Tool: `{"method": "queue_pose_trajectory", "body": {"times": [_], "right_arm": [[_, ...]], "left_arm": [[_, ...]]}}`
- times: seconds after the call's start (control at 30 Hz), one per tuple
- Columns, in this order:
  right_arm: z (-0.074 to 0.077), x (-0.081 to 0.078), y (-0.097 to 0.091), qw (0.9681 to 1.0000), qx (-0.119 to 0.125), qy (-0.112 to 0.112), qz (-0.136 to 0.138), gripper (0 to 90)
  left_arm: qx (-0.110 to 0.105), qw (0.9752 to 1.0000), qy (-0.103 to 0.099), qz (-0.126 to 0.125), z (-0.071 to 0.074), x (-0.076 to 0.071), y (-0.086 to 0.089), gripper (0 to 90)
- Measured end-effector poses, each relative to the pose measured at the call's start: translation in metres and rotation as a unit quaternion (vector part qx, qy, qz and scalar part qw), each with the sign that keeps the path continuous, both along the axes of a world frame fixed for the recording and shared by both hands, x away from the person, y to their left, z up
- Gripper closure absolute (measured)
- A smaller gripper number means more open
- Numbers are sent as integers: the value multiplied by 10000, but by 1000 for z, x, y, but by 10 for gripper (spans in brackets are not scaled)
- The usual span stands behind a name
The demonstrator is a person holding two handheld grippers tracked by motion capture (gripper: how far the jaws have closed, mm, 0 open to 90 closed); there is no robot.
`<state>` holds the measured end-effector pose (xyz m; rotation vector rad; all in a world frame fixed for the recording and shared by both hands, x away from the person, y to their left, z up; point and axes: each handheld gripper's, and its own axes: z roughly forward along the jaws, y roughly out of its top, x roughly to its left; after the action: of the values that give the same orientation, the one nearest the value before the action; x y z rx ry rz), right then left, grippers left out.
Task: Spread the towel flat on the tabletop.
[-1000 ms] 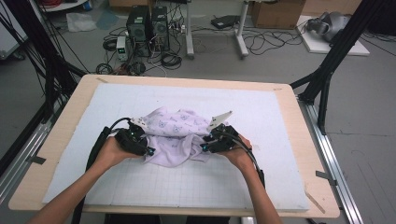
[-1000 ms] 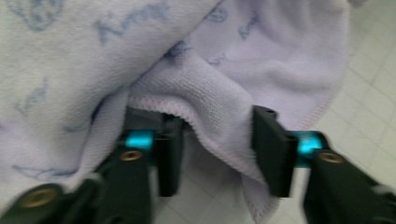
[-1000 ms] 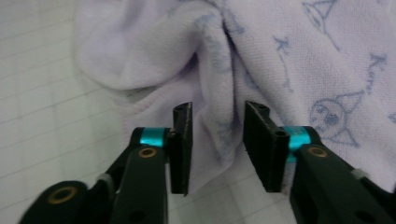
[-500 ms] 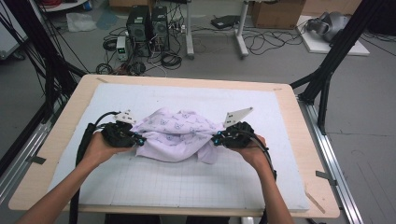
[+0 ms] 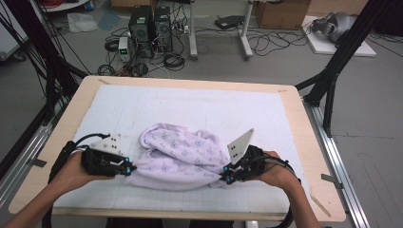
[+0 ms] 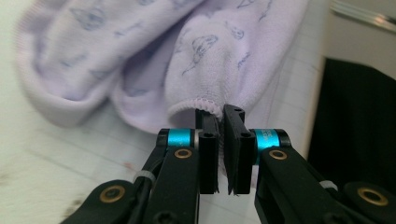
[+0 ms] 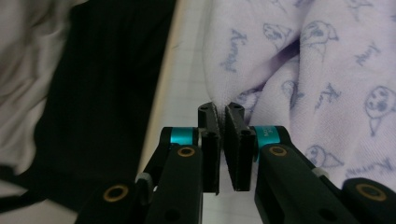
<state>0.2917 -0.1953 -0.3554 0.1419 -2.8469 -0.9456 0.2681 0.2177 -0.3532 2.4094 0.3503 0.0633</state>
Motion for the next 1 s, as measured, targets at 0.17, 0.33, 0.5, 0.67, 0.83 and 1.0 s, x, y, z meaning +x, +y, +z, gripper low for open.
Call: {"method": "queue_pose_trajectory", "body": {"times": [0.17,0.33,0.5,0.67,0.83,1.0], "right_arm": [[1,6,-10,9974,350,-170,-602,655],[-6,14,-10,9945,82,-357,-986,581],[-22,16,-6,9932,-304,-425,-1041,527],[-35,17,-6,9900,-760,-597,-1024,499],[-45,23,-8,9849,-998,-684,-1239,660],[-48,34,-10,9796,-1014,-599,-1629,874]], "left_arm": [[-32,9985,-464,273,1,6,2,539],[107,9950,-952,282,0,24,-10,441],[570,9896,-1315,-88,-19,43,-43,437],[966,9841,-1439,-383,-39,62,-70,429],[1180,9843,-1286,-277,-51,79,-77,450],[1399,9831,-1175,-88,-52,88,-82,701]]}}
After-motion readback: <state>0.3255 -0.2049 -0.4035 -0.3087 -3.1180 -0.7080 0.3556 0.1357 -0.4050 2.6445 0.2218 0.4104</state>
